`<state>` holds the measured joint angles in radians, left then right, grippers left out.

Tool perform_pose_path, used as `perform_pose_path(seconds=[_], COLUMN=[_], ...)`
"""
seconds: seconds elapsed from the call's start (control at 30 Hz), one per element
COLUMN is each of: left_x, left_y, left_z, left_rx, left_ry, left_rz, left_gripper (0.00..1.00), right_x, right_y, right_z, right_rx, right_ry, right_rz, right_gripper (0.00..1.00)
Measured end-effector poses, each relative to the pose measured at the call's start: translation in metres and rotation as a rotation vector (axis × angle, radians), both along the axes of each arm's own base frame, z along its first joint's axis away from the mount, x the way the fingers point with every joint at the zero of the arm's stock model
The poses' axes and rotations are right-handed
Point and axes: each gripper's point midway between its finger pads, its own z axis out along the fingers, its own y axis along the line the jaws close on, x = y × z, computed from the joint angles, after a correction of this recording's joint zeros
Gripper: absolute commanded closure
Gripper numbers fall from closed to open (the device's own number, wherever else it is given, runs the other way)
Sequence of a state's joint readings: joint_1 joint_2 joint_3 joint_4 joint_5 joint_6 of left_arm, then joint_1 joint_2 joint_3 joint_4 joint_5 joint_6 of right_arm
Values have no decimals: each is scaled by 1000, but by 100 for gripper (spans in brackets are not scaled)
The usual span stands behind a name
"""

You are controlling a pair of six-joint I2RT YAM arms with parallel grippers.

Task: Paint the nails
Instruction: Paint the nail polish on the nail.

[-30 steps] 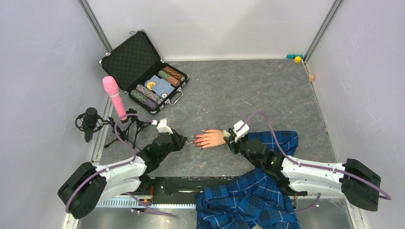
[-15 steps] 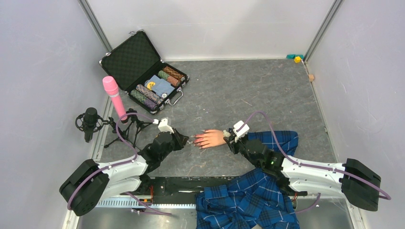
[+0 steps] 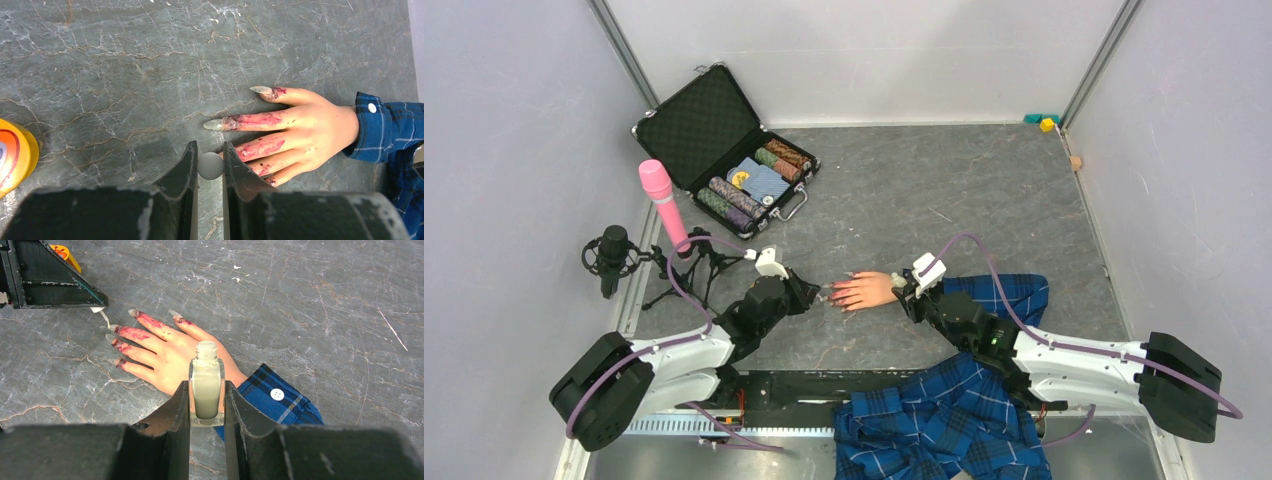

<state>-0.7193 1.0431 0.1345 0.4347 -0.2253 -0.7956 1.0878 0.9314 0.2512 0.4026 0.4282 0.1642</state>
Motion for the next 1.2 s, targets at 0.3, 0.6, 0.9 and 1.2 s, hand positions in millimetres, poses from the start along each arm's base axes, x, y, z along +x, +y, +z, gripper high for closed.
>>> perform_pose_path(seconds=[0.3,0.6,0.9,1.2], left_x=[0,0,1,1], left_y=[-3,-5,-7,-8], left_z=[-1,1,1,1], left_rx=[-5,-14,-19,-24], left_ry=[1,-3,-3,-7], left_rz=[-10,-17,-23,-25], left_gripper=[98,98,98,98], right_x=[0,0,0,0], right_y=[0,0,0,0], right_z=[0,0,0,0], right_rx=[0,0,0,0], right_ry=[0,0,0,0], right_rz=[0,0,0,0], right_gripper=[100,100,100,100])
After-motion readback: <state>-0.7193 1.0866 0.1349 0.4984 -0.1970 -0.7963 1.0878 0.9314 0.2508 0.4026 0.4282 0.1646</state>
